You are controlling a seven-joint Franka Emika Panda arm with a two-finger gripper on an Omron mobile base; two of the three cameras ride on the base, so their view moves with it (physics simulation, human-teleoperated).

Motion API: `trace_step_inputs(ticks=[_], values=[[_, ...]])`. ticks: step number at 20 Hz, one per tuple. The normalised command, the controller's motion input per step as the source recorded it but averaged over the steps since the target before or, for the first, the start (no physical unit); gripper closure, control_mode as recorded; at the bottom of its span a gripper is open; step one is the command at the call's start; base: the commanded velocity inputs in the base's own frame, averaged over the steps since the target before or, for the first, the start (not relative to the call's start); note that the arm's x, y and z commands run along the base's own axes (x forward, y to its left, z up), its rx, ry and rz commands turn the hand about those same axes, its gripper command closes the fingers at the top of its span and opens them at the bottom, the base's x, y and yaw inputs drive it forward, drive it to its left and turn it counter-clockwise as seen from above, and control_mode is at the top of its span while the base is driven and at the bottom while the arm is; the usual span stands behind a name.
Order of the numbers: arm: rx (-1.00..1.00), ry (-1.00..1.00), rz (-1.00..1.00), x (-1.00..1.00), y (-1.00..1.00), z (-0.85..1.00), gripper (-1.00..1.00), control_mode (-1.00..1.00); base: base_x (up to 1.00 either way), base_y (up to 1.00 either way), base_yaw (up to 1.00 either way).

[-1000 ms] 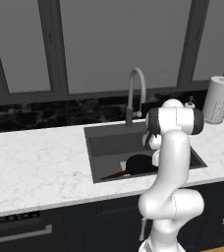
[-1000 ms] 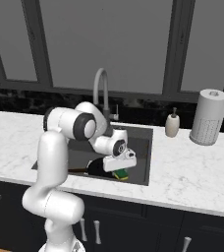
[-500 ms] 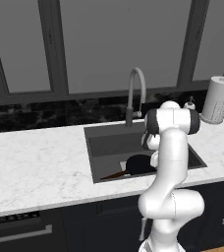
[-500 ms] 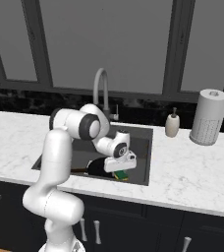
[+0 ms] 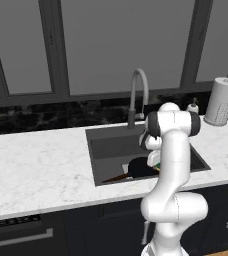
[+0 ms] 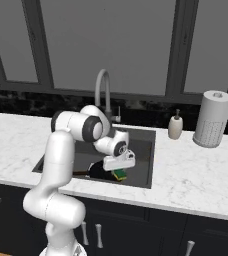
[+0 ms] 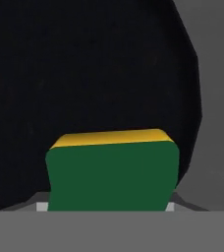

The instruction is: Pick the pan and sponge and place them into the sink. Then turn on the water.

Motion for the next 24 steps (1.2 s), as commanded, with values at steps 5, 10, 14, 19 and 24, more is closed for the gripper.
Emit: trace_step_inputs(ticks=[5,10,14,19,24], values=[[0.00,0.00,0.00,0.41,0.09,0.00,-1.00,-1.00,0.00,0.00,0.00],[0.00,0.00,0.00,0.39,0.02,0.00,-1.00,-1.00,0.00,0.00,0.00],[0.01,-0.05,0.00,0.13,0.00,0.02,-1.00,-1.00,0.00,0.00,0.00],[0.03,-0.14,0.00,-0.15,-0.02,0.51,-1.00,-1.00,0.00,0.00,0.00],[0.07,-0.11,-0.03,-0.25,-0.08,0.70,-1.00,-1.00,0.00,0.00,0.00]])
